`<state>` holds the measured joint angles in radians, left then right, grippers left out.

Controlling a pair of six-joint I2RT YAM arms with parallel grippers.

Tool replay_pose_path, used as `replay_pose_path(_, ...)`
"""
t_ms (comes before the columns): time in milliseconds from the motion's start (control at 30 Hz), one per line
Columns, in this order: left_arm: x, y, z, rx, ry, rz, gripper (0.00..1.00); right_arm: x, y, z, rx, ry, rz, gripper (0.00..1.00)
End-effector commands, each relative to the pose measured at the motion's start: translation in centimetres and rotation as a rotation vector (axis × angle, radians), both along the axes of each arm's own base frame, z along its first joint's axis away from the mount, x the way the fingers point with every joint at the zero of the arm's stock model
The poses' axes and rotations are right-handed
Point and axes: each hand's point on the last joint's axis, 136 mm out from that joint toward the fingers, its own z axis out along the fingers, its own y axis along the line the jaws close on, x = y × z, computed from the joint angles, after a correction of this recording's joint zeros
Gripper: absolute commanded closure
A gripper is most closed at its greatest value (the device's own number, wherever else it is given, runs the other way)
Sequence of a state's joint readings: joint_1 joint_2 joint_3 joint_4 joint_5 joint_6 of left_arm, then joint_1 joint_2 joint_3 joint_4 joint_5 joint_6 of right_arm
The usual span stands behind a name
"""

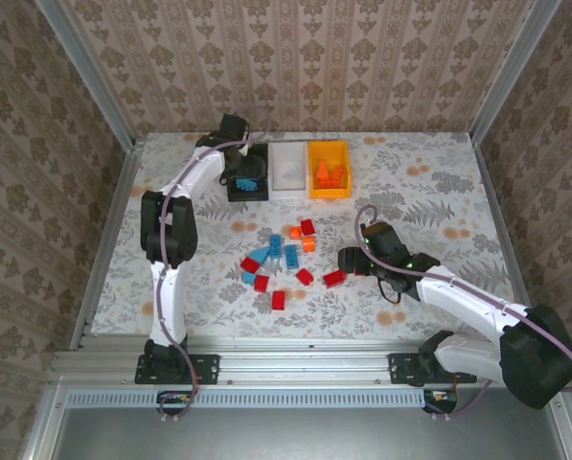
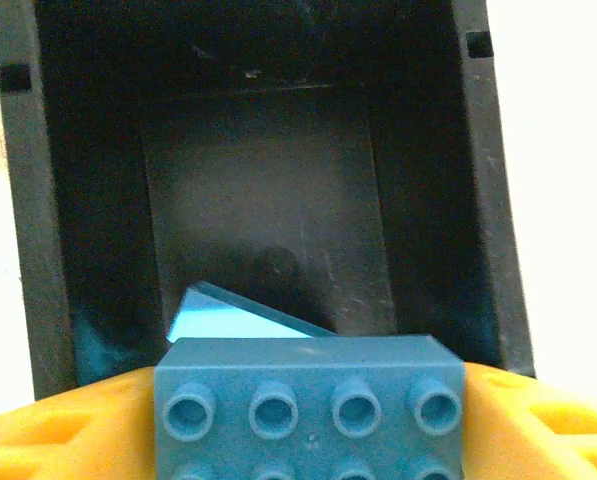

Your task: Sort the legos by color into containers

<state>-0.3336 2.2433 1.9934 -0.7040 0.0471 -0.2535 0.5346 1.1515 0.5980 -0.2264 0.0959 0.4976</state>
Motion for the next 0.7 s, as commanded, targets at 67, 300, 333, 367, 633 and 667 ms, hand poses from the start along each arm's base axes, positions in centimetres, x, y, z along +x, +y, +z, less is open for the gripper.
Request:
replay_pose_path(67, -1.5, -0.9, 4.0, -0.061, -0.017, -0.018, 0.09, 0.2, 0.3, 0.4, 0.008, 0.004, 0.010, 0.17)
replay_pose_path(300, -5.9, -2.2, 8.7, -0.154, -0.071, -0.059, 0.00, 0.5, 0.3, 1.4, 0.008, -0.017, 0.005, 0.18)
replay_pose_path(333, -7.0, -2.3, 8.8, -0.161, -0.078, -0.062, 0.00, 0.5, 0.2, 1.6, 0.010, -0.022, 0.002, 0.18)
replay_pose_path(367, -8.6, -2.5, 8.6, -0.167, -0.079, -0.076, 0.00, 0.3, 0.1, 1.7, 0.012, -0.025, -0.001, 0.18)
replay_pose_path(633, -19.9, -4.1, 1.1, -0.115, 0.013, -0.172, 0.05, -0.6, -0.6, 0.9, 0.009, -0.010, -0.015, 0.18)
replay_pose_path(667, -20.4, -4.6, 0.3, -0.118, 0.029, -0.186, 0.06, -0.6, -0.5, 0.8, 0.010, -0.008, -0.016, 0.18)
